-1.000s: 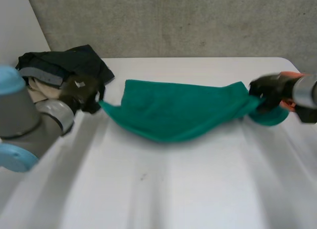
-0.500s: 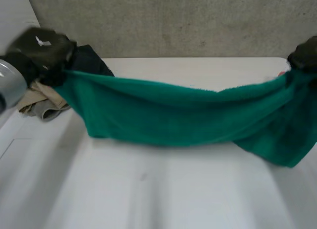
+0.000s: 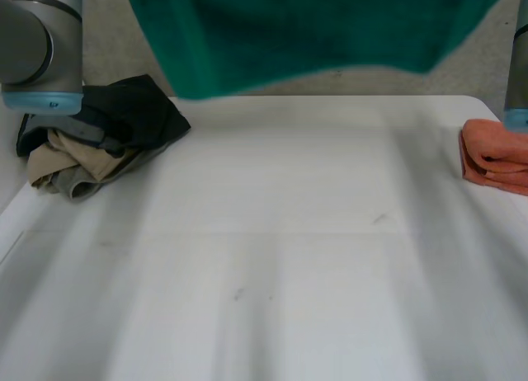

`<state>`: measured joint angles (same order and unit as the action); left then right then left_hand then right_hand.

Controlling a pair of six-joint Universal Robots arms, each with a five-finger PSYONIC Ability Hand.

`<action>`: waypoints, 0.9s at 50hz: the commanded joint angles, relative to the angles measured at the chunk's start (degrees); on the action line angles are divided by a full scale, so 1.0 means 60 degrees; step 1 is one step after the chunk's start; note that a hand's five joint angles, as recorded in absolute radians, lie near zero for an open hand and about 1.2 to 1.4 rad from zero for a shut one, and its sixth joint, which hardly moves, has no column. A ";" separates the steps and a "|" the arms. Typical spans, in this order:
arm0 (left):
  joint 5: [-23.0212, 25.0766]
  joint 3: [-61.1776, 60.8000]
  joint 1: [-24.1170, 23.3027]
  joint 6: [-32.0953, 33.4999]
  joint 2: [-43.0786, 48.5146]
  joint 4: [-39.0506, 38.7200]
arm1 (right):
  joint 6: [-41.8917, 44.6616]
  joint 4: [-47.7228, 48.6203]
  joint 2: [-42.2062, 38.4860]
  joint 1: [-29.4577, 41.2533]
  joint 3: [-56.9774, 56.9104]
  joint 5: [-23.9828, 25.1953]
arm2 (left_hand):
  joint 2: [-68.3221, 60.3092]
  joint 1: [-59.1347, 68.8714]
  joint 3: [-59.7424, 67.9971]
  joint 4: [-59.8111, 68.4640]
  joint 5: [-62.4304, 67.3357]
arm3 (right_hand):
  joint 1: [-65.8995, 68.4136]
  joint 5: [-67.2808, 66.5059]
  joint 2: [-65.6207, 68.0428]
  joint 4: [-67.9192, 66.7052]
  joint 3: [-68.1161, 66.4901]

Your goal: Fold the laundry.

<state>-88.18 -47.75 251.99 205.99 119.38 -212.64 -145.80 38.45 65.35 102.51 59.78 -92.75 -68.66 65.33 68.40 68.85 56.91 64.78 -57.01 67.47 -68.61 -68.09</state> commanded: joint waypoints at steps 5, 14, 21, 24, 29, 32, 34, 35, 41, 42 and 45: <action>0.0004 -0.2718 0.0072 -0.0084 -0.0106 0.0708 | 0.0072 -0.2479 -0.1543 -0.0063 0.0246 0.0662 | -0.1890 0.2445 0.1934 0.1858 0.2182 | 0.2537 -0.2165 0.2089 -0.1899 -0.1985; 0.0033 -0.5502 -0.0221 0.0238 0.0495 0.0738 | 0.0145 -0.3214 -0.2440 -0.0048 0.1826 0.1015 | -0.1890 0.2445 0.1934 0.1858 0.2182 | 0.2537 -0.2165 0.2089 -0.1899 -0.1985; 0.0077 -0.7201 -0.0206 0.0663 0.0071 0.0723 | -0.0001 -0.5014 -0.2046 -0.0151 0.2678 0.1000 | -0.1890 0.2445 0.1934 0.1858 0.2182 | 0.2048 -0.1675 0.1599 -0.1409 -0.1495; 0.0311 -0.7656 -0.0192 0.0663 -0.0340 0.0694 | -0.0162 -0.6083 -0.1504 -0.0122 0.2634 0.1044 | -0.1890 0.2445 0.1934 0.1858 0.2182 | -0.1566 0.1939 -0.2014 0.2204 0.2118; 0.0882 -0.7964 -0.0221 0.0678 -0.0677 0.0679 | -0.0791 -0.7634 -0.1444 -0.0603 0.1875 0.1686 | -0.1890 0.2445 0.1934 0.1858 0.2182 | -0.3087 0.3460 -0.3535 0.3725 0.3639; 0.1000 -0.8052 -0.0192 0.0678 -0.0809 0.0679 | -0.0982 -0.8383 -0.1736 -0.0853 0.1464 0.2068 | -0.1890 0.2445 0.1934 0.1858 0.2182 | -0.3562 0.3935 -0.4011 0.4201 0.4114; 0.1000 -0.8082 -0.0177 0.0678 -0.0838 0.0694 | -0.0983 -0.9072 -0.2292 -0.0957 0.0951 0.2186 | -0.1890 0.2445 0.1934 0.1858 0.2182 | -0.4068 0.4440 -0.4516 0.4706 0.4620; 0.1000 -0.8082 -0.0177 0.0678 -0.0853 0.0694 | -0.0954 -0.9248 -0.2439 -0.0942 0.0790 0.2186 | -0.1890 0.2445 0.1934 0.1858 0.2182 | -0.4152 0.4525 -0.4601 0.4791 0.4705; 0.1000 -0.8082 -0.0177 0.0634 -0.0926 0.0708 | -0.0997 -0.9850 -0.2850 -0.1015 0.0290 0.2187 | -0.1890 0.2445 0.1934 0.1858 0.2182 | -0.5107 0.5479 -0.5555 0.5745 0.5659; 0.1000 -0.8082 -0.0177 0.0634 -0.0941 0.0708 | -0.0997 -0.9865 -0.2879 -0.1015 0.0290 0.2186 | -0.1890 0.2445 0.1934 0.1858 0.2182 | -0.4940 0.5312 -0.5388 0.5578 0.5492; 0.1000 -0.8082 -0.0177 0.0649 -0.0926 0.0723 | -0.0997 -0.9982 -0.2880 -0.1015 0.0276 0.2172 | -0.1890 0.2445 0.1934 0.1858 0.2182 | -0.4463 0.4836 -0.4912 0.5102 0.5016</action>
<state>-82.02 -96.35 250.92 209.86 113.84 -208.41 -151.82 -20.23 48.98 96.41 62.18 -79.42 -68.67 65.33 68.40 68.85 56.90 32.91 -20.84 32.59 -32.13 -32.45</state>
